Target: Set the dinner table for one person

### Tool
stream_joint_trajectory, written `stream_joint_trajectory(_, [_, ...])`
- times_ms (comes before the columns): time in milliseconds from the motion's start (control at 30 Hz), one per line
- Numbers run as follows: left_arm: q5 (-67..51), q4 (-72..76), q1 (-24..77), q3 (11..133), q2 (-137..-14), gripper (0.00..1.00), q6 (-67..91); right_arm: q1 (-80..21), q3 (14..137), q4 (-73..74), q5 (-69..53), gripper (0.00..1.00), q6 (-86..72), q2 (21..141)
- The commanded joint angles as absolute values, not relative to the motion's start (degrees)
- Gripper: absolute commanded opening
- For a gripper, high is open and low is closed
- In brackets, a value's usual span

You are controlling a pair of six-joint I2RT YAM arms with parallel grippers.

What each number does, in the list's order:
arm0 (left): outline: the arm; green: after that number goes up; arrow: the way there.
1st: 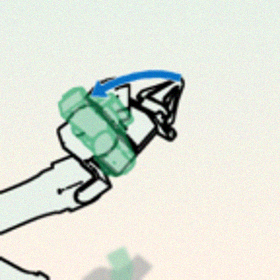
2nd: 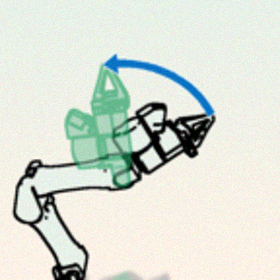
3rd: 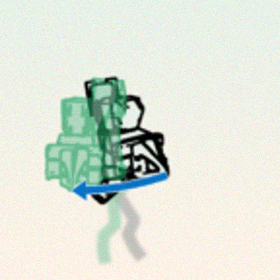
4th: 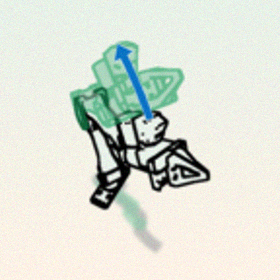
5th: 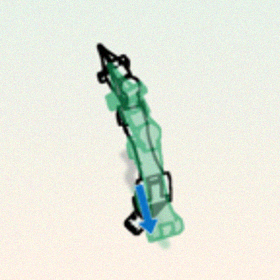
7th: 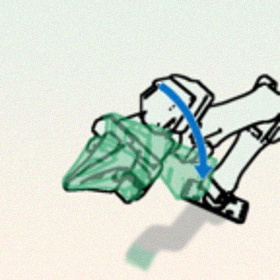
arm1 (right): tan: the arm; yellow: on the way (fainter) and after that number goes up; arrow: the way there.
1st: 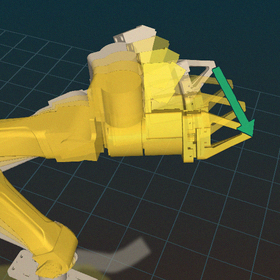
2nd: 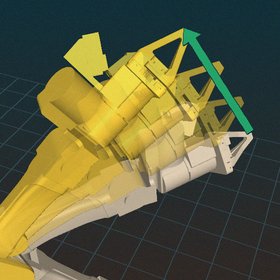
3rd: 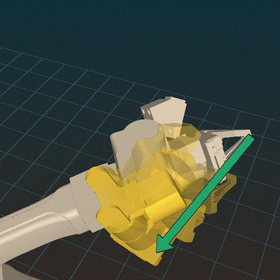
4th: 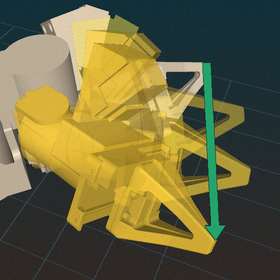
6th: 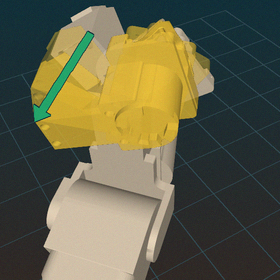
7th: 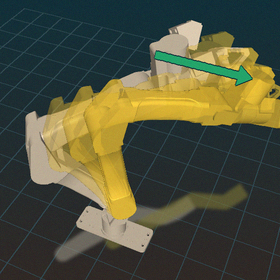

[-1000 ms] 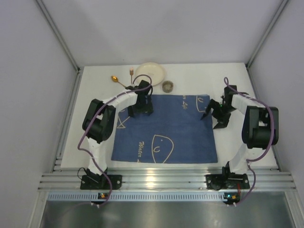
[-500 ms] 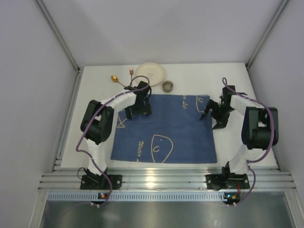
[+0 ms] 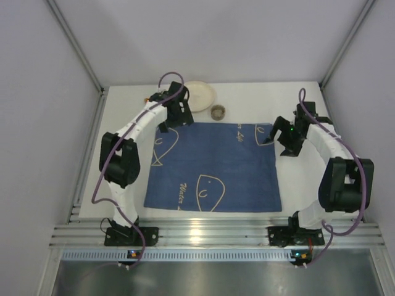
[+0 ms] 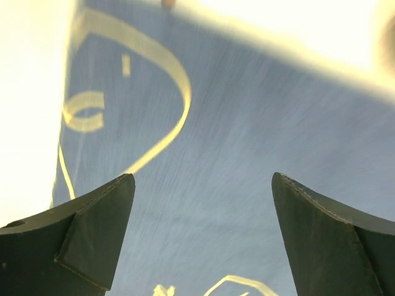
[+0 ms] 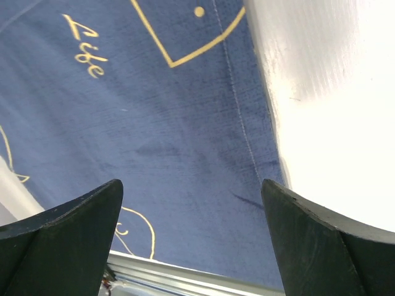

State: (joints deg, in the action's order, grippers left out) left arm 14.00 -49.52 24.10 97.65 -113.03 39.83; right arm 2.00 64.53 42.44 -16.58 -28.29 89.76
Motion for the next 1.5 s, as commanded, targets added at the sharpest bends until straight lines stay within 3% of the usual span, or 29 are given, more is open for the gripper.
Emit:
stream_joint_trajectory(0, [11.26, -44.4, 17.51, 106.67, -114.42, 0.97, 37.71, 1.49, 66.97, 43.41, -15.73, 0.94, -30.93, 85.52])
stream_joint_trajectory(167, [3.18, -31.93, 12.4, 111.79, -122.15, 0.94, 40.86, 1.49, 68.64, 49.91, -14.33, 0.95, -30.59, 82.27])
stream_joint_trajectory(400, [-8.6, -27.7, 10.46, 126.28, -136.75, 0.91, 42.98, 1.49, 70.31, 55.63, -10.81, 0.95, -32.25, 80.07])
stream_joint_trajectory(700, [-13.8, -22.15, 9.84, 127.62, -143.52, 0.87, 44.65, 1.41, 69.35, 56.87, -8.7, 0.95, -34.19, 81.73])
stream_joint_trajectory(933, [-15.21, -20.83, 9.67, 127.62, -147.12, 0.62, 46.32, 1.32, 69.17, 57.13, -8.18, 0.95, -34.37, 83.85])
stream_joint_trajectory(967, [-15.03, -20.92, 9.67, 127.62, -147.39, 0.5, 46.58, 1.32, 69.34, 57.3, -7.91, 0.95, -34.28, 84.46])
stream_joint_trajectory(1000, [-14.77, -21.0, 9.67, 127.7, -147.57, 0.45, 46.67, 1.32, 69.52, 57.74, -7.56, 0.95, -34.02, 84.72])
stream_joint_trajectory(1133, [-14.68, -19.95, 9.49, 127.62, -148.53, 0.32, 46.58, 1.32, 69.52, 58.27, -7.3, 0.95, -33.75, 85.78])
stream_joint_trajectory(1200, [-14.68, -19.78, 9.23, 127.62, -148.8, 0.0, 47.37, 1.06, 69.61, 58.27, -7.29, 0.95, -33.84, 86.13])
stream_joint_trajectory(1467, [-13.2, -19.5, 8.96, 124.72, -138.62, 0.0, 45.89, -3.07, 73.56, 58.62, -8.87, 0.95, -32.52, 82.98])
